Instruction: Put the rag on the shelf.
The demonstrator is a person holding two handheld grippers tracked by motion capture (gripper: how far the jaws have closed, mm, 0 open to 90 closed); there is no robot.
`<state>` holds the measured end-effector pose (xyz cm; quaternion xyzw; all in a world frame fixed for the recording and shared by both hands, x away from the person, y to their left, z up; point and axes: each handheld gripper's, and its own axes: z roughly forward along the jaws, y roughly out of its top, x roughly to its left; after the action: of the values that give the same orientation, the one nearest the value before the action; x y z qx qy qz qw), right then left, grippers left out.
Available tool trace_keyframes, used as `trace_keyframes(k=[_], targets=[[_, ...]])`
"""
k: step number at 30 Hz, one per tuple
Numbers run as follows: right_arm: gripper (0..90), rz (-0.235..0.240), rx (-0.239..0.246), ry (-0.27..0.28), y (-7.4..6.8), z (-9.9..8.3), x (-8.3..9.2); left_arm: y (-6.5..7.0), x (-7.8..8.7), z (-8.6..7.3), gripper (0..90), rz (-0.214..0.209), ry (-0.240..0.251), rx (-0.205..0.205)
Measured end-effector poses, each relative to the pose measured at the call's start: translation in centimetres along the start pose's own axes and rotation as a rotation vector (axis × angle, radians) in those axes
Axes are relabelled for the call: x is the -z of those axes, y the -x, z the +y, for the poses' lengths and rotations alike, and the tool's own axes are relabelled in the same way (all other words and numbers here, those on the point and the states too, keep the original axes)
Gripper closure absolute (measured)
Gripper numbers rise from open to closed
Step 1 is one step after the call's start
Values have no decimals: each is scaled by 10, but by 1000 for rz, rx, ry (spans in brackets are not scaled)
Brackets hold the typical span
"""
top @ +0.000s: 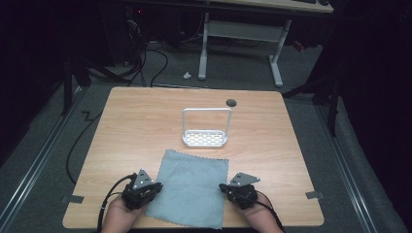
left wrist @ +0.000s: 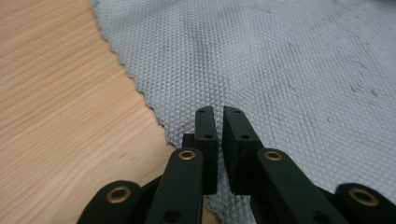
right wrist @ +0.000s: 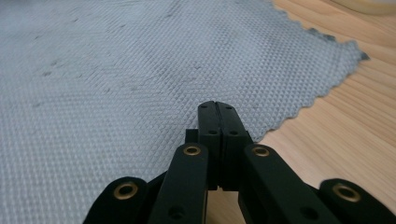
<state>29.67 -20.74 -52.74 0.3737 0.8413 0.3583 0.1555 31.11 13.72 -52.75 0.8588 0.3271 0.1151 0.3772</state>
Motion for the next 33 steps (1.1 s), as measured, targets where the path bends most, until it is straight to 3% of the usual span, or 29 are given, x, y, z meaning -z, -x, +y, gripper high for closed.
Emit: trace_keyframes(k=[4, 8, 13, 20, 29, 33], targets=[[900, -43, -47, 1, 17, -10, 11, 16, -7, 7, 842, -50, -7, -45], [900, -66, -70, 2, 23, -18, 20, 32, -10, 8, 842, -109, -9, -73], [900, -70, -86, -4, 24, -25, 28, 47, -8, 7, 841, -138, -24, -114], [900, -53, -75, -12, 17, -39, 44, 54, -4, 6, 842, -175, -50, -143], [900, -40, -71, -17, 18, -41, 46, 57, -1, 6, 842, -208, -77, -161], [896, -30, -64, -14, 16, -39, 44, 55, 4, -1, 842, -221, -67, -133]])
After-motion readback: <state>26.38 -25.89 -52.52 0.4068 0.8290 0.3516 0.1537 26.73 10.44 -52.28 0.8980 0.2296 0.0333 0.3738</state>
